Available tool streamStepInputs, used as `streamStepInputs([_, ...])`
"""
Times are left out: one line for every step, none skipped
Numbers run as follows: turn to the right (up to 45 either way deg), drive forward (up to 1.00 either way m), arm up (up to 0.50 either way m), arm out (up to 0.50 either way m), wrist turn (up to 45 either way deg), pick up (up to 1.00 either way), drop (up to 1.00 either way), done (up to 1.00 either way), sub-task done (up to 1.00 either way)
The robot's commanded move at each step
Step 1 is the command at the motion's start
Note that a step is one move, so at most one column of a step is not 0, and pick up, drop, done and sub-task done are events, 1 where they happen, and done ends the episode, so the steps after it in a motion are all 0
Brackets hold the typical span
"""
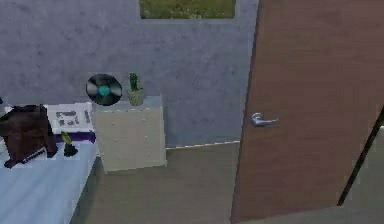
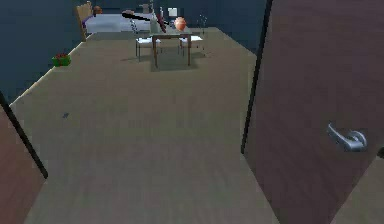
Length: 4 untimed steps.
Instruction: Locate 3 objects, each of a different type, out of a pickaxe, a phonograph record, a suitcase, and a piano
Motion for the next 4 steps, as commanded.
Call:
streamStepInputs([0.0, 0.70, 0.00, 0.00, 0.0, 0.00, 0.00, 0.00, 0.00])
streamStepInputs([-36.0, 0.00, 0.00, 0.00, 0.0, 0.00, 0.00, 0.00, 0.00])
streamStepInputs([0.0, 0.00, 0.00, 0.00, 0.0, 0.00, 0.00, 0.00, 1.00])
streamStepInputs([-45.0, 0.00, 0.00, 0.00, 0.0, 0.00, 0.00, 0.00, 0.00])
